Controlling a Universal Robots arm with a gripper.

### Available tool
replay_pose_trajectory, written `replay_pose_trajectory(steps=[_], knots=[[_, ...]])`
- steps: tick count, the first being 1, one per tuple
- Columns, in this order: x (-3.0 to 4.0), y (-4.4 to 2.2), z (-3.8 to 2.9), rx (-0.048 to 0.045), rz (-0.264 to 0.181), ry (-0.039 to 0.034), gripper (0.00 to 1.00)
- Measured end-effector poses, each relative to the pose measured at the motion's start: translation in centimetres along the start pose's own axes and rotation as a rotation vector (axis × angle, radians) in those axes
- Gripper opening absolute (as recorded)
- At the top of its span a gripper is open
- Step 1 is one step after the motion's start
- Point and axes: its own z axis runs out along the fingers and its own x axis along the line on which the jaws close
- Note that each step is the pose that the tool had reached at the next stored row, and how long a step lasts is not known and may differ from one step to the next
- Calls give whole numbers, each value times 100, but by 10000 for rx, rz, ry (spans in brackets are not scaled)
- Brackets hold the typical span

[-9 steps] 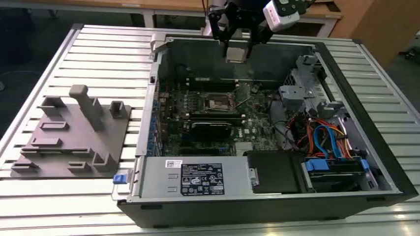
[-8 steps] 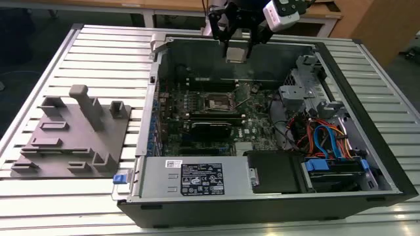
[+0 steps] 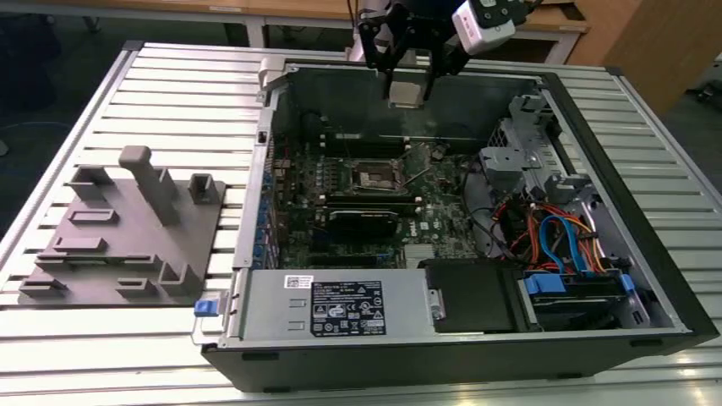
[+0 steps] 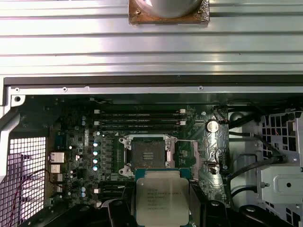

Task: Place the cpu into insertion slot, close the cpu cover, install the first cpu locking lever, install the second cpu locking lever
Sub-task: 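Place the cpu into insertion slot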

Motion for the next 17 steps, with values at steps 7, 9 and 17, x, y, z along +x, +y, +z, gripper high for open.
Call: replay_pose_trajectory(steps=[7, 9, 17], knots=[[0, 0, 2, 3, 216, -19, 54], [0, 0, 3, 6, 382, -33, 54], [0, 0, 3, 17, 388, -36, 54]])
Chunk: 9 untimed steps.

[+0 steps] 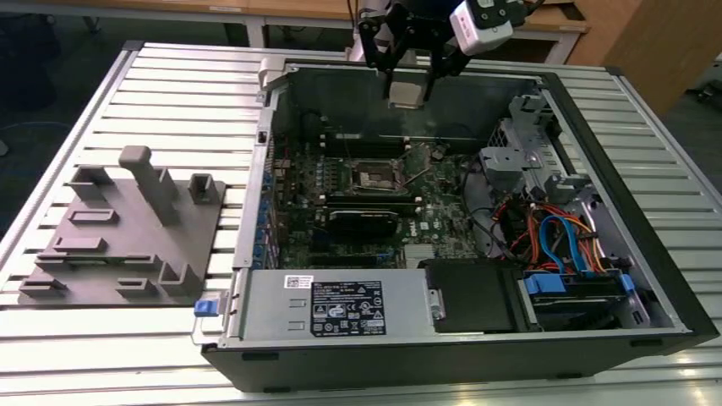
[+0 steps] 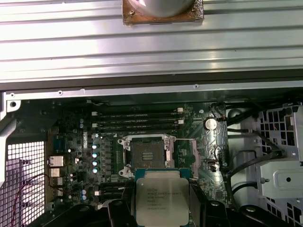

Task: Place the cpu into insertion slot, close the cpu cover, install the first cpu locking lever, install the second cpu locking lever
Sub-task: 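Place the cpu into insertion slot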

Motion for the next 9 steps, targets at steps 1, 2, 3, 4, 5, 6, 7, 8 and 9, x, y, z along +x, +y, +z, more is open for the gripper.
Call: replay_pose_trajectory(steps=[1, 2, 3, 4, 5, 6, 7, 8, 9], knots=[[0, 0, 0, 2, 0, 0, 54], [0, 0, 0, 3, 0, 0, 54], [0, 0, 0, 3, 4, 0, 54], [0, 0, 0, 3, 22, -2, 54], [0, 0, 0, 1, 57, -5, 54], [0, 0, 0, 0, 113, -10, 54], [0, 0, 1, -2, 196, -17, 54], [0, 0, 1, -3, 310, -27, 54], [0, 0, 1, -5, 474, -41, 54]])
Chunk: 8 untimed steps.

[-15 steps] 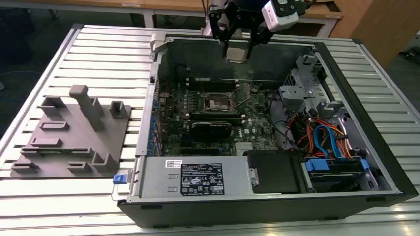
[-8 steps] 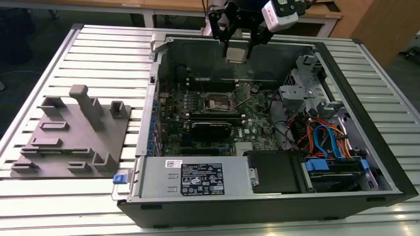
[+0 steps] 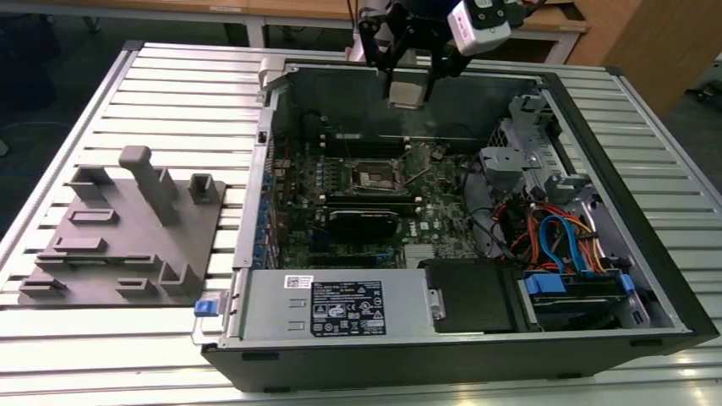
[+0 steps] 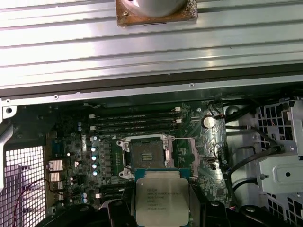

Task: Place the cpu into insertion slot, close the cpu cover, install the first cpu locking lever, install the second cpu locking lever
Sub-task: 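Place the cpu into insertion slot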

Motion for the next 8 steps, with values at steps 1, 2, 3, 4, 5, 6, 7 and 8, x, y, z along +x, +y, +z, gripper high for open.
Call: replay_pose_trajectory(steps=[1, 2, 3, 4, 5, 6, 7, 8], knots=[[0, 0, 1, -3, 141, -12, 54], [0, 0, 1, -4, 187, -15, 54], [0, 0, 1, -5, 187, -16, 54], [0, 0, 1, -5, 188, -17, 54], [0, 0, 1, -5, 189, -17, 54], [0, 0, 1, -6, 190, -17, 54], [0, 0, 1, -5, 190, -17, 54], [0, 0, 1, -5, 191, -17, 54]])
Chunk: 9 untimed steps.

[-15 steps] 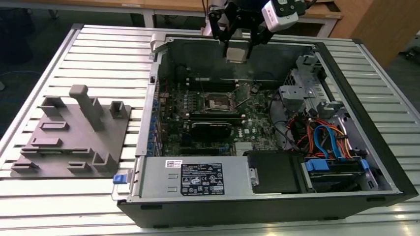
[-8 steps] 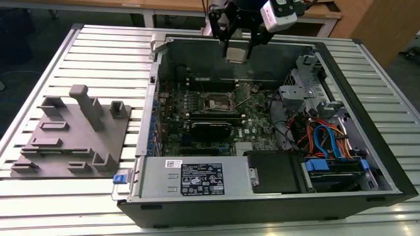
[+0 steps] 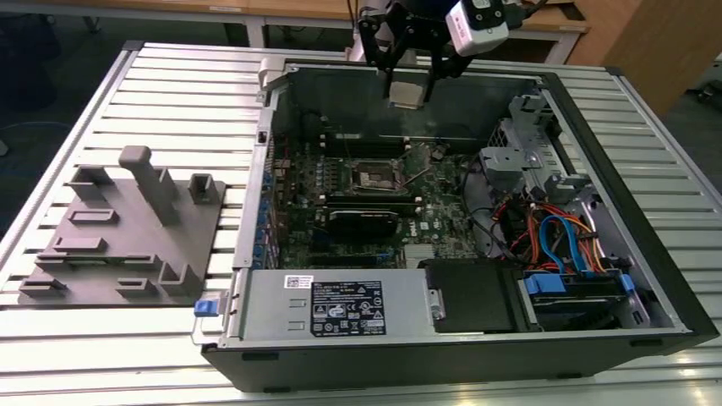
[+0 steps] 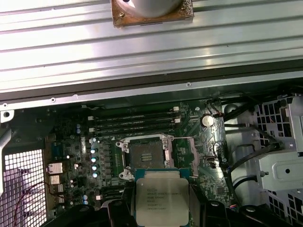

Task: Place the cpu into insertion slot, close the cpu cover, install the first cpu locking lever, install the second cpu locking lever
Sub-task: 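Place the cpu into insertion slot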

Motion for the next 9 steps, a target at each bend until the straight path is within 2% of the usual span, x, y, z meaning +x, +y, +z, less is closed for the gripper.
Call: replay_pose_trajectory(steps=[9], knots=[[0, 0, 0, 0, 16, -1, 54]])
